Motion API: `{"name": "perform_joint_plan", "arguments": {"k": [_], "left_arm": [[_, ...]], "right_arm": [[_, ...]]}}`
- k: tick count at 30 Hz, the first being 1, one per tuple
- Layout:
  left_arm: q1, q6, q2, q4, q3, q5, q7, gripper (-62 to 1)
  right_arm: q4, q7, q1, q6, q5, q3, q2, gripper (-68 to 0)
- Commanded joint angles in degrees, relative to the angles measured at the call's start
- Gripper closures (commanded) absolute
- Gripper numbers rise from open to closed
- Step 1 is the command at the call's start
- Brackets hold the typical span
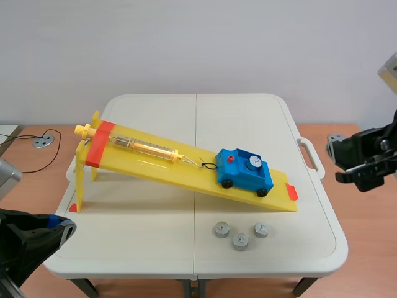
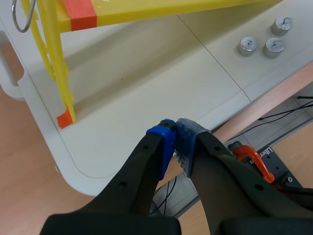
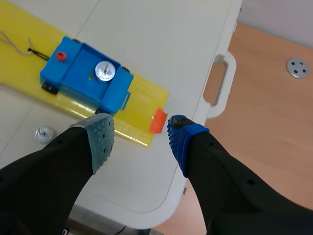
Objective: Place the four metal weights on the blue cart on the ramp.
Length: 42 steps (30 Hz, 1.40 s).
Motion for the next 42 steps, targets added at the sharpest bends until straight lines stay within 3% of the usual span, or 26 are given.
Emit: {"name": "perform_joint_plan", "arguments": {"k": [1, 4, 9, 23, 35, 42], "left_arm": [[-1.1, -1.2, 0.3, 4.2, -1.0, -4.2, -4.9, -5.1], [-1.2, -1.2, 0.3, 4.2, -1.0, -4.2, -4.9, -5.1], [-1.2, -1.2, 0.3, 4.2, -1.0, -4.2, -4.9, -5.1], [-1.2, -1.2, 0.3, 4.2, -1.0, -4.2, -4.9, -5.1], [-1.2, -1.2, 0.3, 4.2, -1.0, -4.2, -4.9, -5.1], [-1.2, -1.2, 0.3, 4.2, -1.0, -4.2, -4.9, -5.1]], "right_arm": [[3.6, 5.1, 1.3, 2.4, 4.7, 0.2, 2.3, -26.6], [2.8, 5.4, 0.8, 2.4, 3.5, -1.9, 2.0, -26.6], [-1.0, 10.1, 1.1, 0.9, -4.0, -8.9, 1.5, -26.6], [-14.7, 17.0, 9.4, -4.8, -18.8, -22.3, -6.8, -26.6], [-25.8, 19.1, 14.8, -9.0, -23.5, -30.0, -10.1, -26.5], [-29.4, 19.9, 15.9, -10.0, -24.8, -32.0, -11.5, -25.5]]}}
